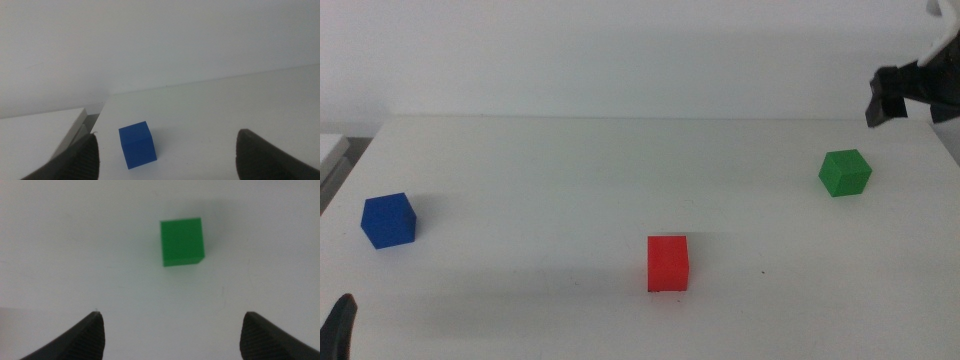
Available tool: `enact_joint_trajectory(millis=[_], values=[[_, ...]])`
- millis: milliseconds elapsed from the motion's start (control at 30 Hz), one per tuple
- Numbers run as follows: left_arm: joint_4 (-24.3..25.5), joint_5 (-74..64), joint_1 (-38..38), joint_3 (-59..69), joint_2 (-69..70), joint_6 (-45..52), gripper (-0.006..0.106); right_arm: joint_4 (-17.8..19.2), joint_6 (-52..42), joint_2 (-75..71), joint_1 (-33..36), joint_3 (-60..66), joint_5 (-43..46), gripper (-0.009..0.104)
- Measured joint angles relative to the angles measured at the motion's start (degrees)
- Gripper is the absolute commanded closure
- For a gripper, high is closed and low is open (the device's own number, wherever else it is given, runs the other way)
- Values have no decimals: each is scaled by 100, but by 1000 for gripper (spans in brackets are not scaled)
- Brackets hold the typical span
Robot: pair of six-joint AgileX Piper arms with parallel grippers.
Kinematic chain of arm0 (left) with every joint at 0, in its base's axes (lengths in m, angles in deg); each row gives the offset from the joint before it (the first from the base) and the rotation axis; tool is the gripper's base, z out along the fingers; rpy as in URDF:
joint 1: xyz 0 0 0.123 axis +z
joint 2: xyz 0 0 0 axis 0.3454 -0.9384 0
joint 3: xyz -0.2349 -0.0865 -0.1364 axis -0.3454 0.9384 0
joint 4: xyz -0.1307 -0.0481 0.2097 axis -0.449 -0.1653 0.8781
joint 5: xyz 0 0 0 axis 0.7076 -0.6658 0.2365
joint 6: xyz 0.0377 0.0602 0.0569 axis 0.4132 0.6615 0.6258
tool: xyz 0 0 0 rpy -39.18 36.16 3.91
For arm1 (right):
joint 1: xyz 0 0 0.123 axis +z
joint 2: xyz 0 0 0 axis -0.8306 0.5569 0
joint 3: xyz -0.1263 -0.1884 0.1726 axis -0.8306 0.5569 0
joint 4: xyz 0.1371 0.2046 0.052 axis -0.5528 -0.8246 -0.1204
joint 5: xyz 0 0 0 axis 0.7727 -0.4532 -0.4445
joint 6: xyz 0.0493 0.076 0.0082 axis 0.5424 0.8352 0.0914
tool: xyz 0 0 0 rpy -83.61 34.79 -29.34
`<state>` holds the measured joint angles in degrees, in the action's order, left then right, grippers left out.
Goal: Stack red cubes first, then green, then blue cubes in a specific spot.
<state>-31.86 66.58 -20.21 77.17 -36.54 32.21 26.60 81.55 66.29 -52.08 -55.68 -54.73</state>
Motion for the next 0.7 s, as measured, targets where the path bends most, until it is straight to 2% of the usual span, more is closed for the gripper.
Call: enact_joint_trajectory(millis=[100, 400, 700], values=[[0, 0, 0, 0, 0, 0, 7, -215, -507, 674, -290, -377, -151, 2], [0, 0, 0, 0, 0, 0, 7, -209, -760, 2319, -342, -1829, -399, 2], [0, 0, 0, 0, 0, 0, 7, -209, -864, 2962, -342, -1997, -104, 2]])
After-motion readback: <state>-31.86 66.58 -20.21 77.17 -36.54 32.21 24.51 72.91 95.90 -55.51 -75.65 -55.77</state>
